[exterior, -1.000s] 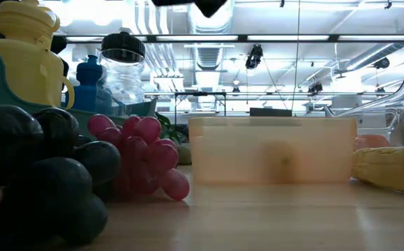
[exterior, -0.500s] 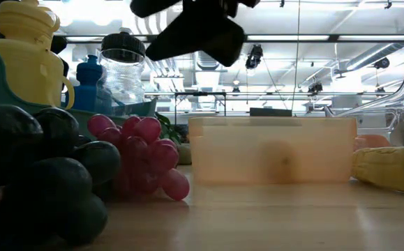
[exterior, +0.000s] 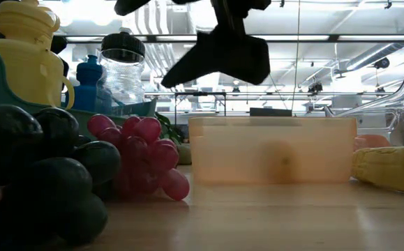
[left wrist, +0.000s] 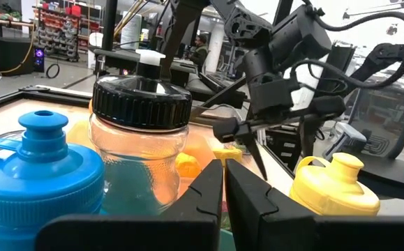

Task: Pick & Place Food Item
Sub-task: Put the purple grapes into the orange bin

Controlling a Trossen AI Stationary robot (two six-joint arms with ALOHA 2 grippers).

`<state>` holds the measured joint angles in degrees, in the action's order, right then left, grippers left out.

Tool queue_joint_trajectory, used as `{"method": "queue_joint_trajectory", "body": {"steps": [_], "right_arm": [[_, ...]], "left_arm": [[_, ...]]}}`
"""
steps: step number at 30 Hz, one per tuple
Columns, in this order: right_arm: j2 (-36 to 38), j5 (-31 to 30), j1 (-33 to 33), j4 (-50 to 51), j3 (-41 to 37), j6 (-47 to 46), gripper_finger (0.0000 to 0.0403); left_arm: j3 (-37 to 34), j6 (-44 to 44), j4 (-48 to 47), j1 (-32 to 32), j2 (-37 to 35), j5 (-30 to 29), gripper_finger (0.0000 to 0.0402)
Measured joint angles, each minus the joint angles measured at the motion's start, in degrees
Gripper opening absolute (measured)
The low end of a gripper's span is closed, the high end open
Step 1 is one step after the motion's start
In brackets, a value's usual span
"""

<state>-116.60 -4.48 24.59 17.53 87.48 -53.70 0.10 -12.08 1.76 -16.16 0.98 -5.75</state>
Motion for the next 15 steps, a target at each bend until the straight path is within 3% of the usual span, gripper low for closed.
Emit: {"method": "queue_joint_trajectory", "body": {"steps": [6, 15], "right_arm": [[-1.62, -0.02, 0.3, 0.25, -0.09, -4.21, 0.0328], [-4.19, -3.73, 0.27, 0.04, 0.13, -15.48, 0.0331]], "left_arm": [[0.0, -0.01, 0.0, 0.0, -0.01, -0.01, 0.0022], [0.01, -0.01, 0.0, 0.0, -0.01, 0.0, 0.0022]]}}
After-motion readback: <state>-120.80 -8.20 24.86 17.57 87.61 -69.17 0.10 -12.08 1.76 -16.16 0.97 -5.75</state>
